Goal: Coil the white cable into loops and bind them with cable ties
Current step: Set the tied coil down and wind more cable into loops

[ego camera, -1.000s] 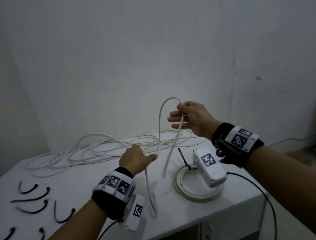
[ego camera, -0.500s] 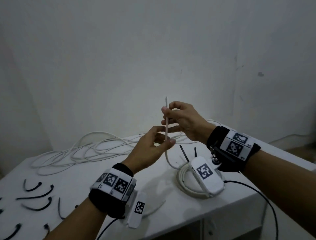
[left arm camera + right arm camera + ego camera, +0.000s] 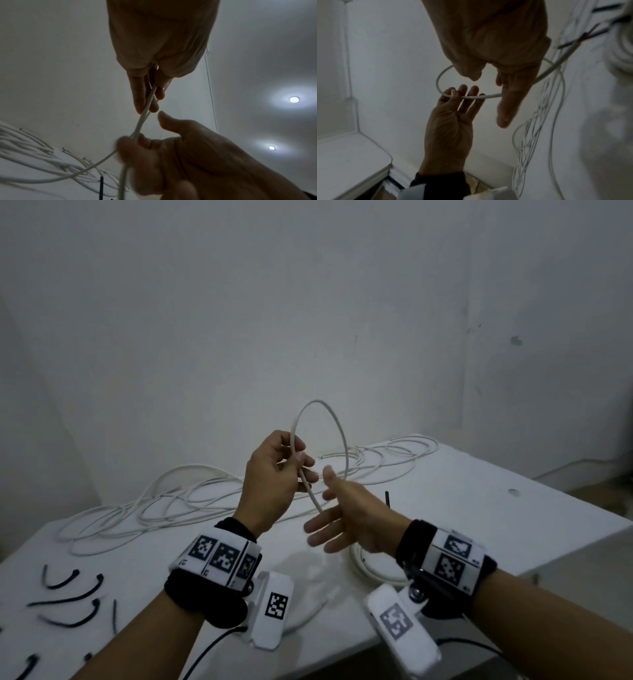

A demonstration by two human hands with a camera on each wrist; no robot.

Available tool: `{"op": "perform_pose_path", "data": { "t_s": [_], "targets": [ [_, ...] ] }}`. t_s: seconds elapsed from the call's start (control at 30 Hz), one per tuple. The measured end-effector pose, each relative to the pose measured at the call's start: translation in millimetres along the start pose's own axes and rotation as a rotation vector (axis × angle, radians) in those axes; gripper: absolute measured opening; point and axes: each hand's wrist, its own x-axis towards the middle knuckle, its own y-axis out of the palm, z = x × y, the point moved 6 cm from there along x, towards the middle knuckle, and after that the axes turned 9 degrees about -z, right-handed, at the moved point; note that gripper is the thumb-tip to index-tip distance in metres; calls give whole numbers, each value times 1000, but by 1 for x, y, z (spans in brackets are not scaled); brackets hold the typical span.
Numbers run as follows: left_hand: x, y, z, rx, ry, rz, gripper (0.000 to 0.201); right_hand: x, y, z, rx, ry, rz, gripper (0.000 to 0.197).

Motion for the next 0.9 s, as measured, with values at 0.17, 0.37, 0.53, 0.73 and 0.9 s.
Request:
{"op": "perform_pose_path", "data": {
  "t_s": [0.17,0.37,0.53,0.73,0.9],
  "targets": [
    [-8,-6,5,-50,-104,31,16,24,5,-7,492,17,-181,10],
    [18,-34,12,-270,-522,-9,10,32,-2,-10,62,-319,-224,28],
    [40,-55,29,-232,-572,-84,18,18,3,-8,-496,-605,-165,22],
    [37,-66,29,-5,-468,-96,21,17,-3,-5,-907,-807,-262,24],
    [20,-52,13,279,-191,48,23,17,0,21,-982,-1053,-489,25]
  ]
}}
